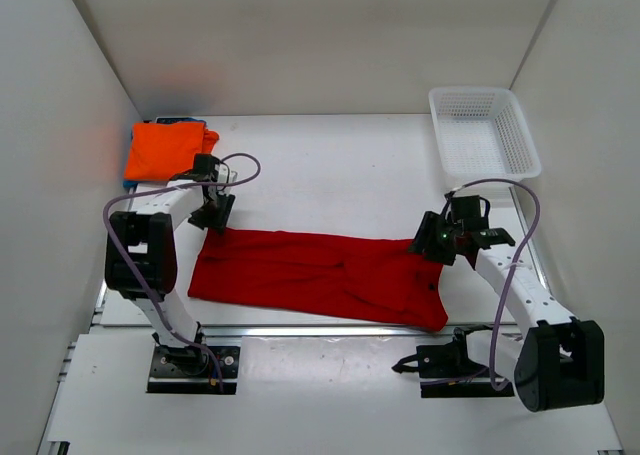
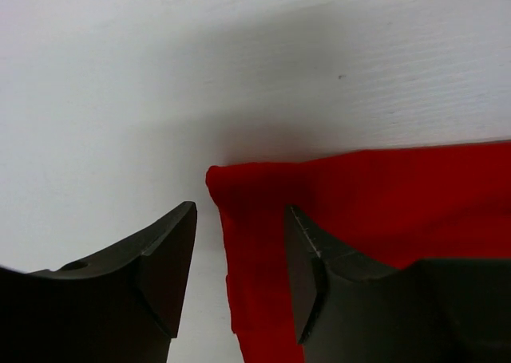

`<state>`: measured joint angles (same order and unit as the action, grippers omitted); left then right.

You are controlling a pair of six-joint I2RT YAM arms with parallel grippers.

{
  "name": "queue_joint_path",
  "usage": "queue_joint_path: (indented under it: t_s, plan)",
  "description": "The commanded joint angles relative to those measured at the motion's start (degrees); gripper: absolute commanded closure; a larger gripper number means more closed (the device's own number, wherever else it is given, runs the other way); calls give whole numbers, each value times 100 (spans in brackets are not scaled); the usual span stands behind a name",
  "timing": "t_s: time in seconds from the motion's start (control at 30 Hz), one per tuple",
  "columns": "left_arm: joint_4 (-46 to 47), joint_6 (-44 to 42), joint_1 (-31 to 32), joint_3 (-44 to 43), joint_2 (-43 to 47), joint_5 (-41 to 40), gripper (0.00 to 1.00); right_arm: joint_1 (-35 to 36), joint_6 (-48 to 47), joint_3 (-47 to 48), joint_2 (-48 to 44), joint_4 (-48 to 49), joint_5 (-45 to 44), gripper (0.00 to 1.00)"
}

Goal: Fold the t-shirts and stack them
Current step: Fold the other side of the tshirt into a rectangle

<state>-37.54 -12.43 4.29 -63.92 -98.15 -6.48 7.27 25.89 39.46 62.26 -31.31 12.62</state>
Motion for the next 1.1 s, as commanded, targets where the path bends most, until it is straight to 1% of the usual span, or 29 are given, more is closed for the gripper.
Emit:
queue_joint_path:
  t_s: [0.0, 0.13, 0.23, 0.43, 0.5, 0.57, 0.63, 0.67, 0.73, 0.83, 0.87, 0.93, 0.97, 1.03, 1.07]
  plan:
    - [-113, 196, -52, -208, 15, 138, 41, -120, -49, -123, 102, 345, 38, 50]
    - [-61, 188, -78, -156, 6, -11, 41, -331, 48, -307, 304, 845, 117, 51]
    - [-17, 179, -104, -24, 76, -55, 40, -332, 13, -404, 558, 1205, 83, 49]
    - [1, 205, -87, 116, 41, 24, 43, -243, -163, -299, 1025, 1452, 12, 48]
    - [1, 232, -104, 143, 33, 138, 45, -269, -172, -369, 1069, 1697, 21, 48]
    - [10, 206, -70, 195, -11, 217, 47, -278, -119, -395, 1069, 1689, -119, 47]
    - [-34, 215, -104, 144, -29, 270, 57, -445, -75, -387, 1148, 1672, -24, 47]
    - [-25, 206, -96, 152, -64, 270, 58, -489, -84, -413, 1157, 1689, 12, 45]
    - [1, 249, -113, 152, -64, 253, 66, -437, -128, -457, 1183, 1637, -5, 44]
    - [1, 249, -131, 160, -125, 226, 64, -340, -172, -448, 1218, 1558, -120, 42]
    - [-16, 276, -105, 143, -126, 244, 62, -314, -163, -413, 1253, 1532, -111, 41]
    - [-8, 250, -96, 135, -117, 270, 59, -279, -111, -492, 1253, 1671, 37, 42]
    - [1, 223, -87, 134, -152, 288, 59, -331, -119, -518, 1254, 1707, 56, 44]
    - [27, 241, -104, 143, -152, 314, 60, -253, -84, -588, 1297, 1944, 170, 51]
    - [27, 241, -104, 178, -161, 349, 62, -278, -41, -641, 1332, 2031, 266, 59]
